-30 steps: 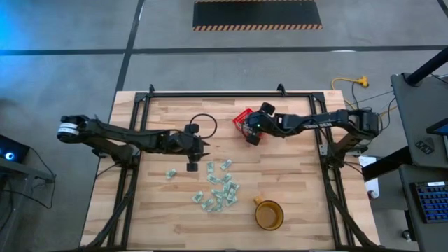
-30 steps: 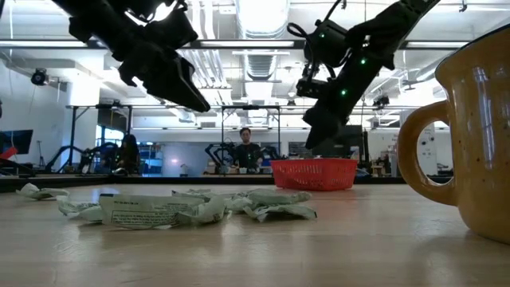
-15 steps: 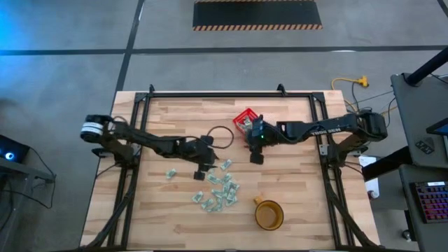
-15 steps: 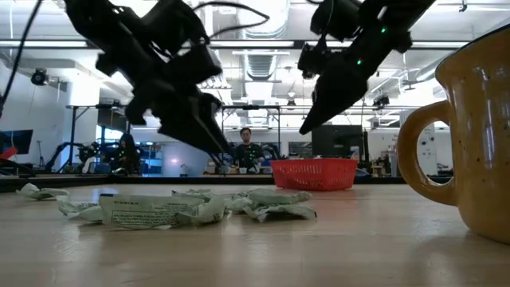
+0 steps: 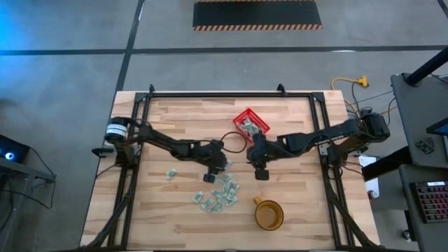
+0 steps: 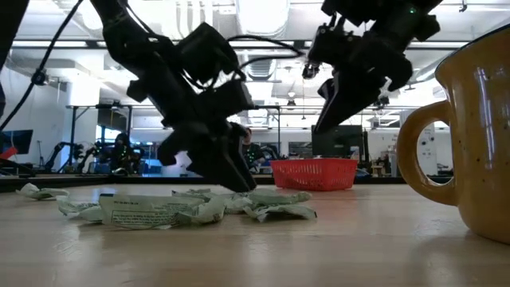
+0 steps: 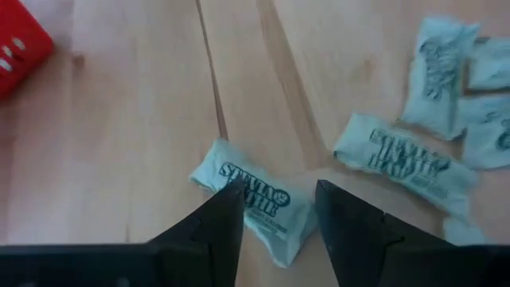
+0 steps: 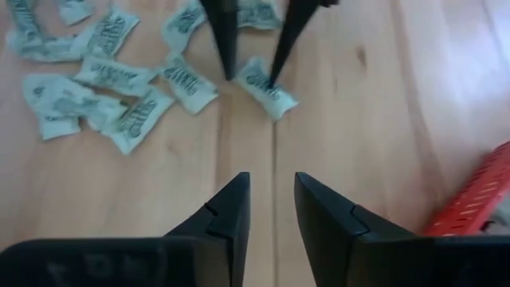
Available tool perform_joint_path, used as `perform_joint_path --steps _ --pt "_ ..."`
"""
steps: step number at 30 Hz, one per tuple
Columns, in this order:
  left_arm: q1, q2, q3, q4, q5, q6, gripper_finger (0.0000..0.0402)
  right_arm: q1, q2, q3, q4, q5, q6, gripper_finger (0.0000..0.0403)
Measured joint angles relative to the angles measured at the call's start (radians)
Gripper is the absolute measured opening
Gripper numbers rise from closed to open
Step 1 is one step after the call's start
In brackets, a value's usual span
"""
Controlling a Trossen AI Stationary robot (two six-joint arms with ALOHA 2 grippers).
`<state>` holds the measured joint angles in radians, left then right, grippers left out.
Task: Pick and place Stevia / Truvia into bins
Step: Put the stevia packet into the red basket
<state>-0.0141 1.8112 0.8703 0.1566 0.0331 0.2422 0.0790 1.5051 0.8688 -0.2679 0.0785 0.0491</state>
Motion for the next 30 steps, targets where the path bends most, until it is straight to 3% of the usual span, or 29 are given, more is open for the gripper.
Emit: perform_joint_path --steps 6,17,30 --pt "0.018 0.030 0.022 -0.009 0.040 -0.027 0.0108 0.015 0.000 -0.017 -0.001 0.003 0.029 0.0078" --pt "0.021 -0.013 0.019 -0.008 0.021 -0.013 0.0007 0.020 0.000 -0.060 -0.005 0.003 0.081 0.0069" --pt "0.042 -0.026 0.119 0.055 -0.192 0.196 0.0008 0.020 0.000 -0.070 -0.005 0.004 0.079 0.0064"
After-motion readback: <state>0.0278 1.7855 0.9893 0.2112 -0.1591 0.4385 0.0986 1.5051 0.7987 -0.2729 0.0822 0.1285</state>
